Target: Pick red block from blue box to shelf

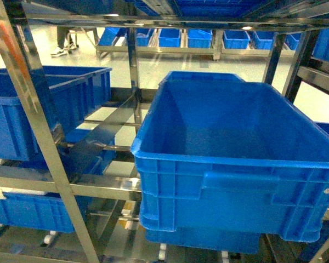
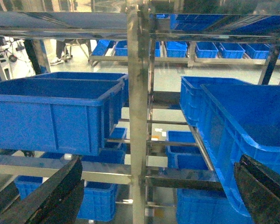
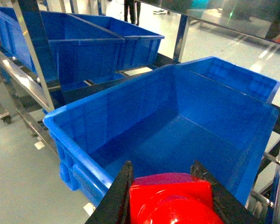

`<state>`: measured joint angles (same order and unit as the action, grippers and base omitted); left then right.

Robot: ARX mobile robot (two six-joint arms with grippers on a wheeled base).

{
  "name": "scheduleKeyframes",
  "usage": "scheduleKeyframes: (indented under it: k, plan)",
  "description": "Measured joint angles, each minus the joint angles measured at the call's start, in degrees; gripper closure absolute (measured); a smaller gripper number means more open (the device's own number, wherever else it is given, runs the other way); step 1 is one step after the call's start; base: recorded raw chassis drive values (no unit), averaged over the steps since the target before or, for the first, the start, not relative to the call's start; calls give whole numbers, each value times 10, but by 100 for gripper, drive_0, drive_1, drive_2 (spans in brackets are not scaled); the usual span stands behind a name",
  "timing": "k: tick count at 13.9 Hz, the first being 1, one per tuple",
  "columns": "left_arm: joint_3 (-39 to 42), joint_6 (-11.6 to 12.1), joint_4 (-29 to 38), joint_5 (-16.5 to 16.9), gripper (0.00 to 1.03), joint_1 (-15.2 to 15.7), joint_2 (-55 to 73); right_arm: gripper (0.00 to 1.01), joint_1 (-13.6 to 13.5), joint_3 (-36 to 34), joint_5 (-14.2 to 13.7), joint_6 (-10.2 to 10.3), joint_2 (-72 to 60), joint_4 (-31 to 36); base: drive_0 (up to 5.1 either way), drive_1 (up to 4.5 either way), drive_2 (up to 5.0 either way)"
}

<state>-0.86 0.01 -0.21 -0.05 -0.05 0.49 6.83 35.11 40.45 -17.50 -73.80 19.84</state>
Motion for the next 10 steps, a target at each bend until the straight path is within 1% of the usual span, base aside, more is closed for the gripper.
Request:
scheduleKeyframes:
  k: [4, 5, 6, 7, 8, 9, 10]
  plan:
    - [0, 0, 0, 0, 5, 0, 0, 73, 8, 28, 1, -1, -54, 13, 0, 0, 0]
    - [0, 0, 0, 0, 5, 0, 0, 73, 7, 47, -1, 1, -76, 17, 0, 0, 0]
    - [0, 0, 0, 0, 5, 0, 0, 73, -4, 63, -9, 1, -89, 14, 0, 0, 0]
    - [0, 0, 0, 0, 5, 0, 0, 73, -31, 77, -22, -2, -106, 9, 0, 0, 0]
    - [0, 0, 0, 0, 5, 0, 0, 73, -64, 83, -35, -7, -122, 5, 0, 0, 0]
    - [0, 0, 0, 0, 5, 0, 0, 73, -102, 87, -43, -19, -142, 3, 0, 0, 0]
    - [0, 0, 0, 0, 5, 0, 0, 73, -133, 89, -35, -33, -162, 3, 0, 0, 0]
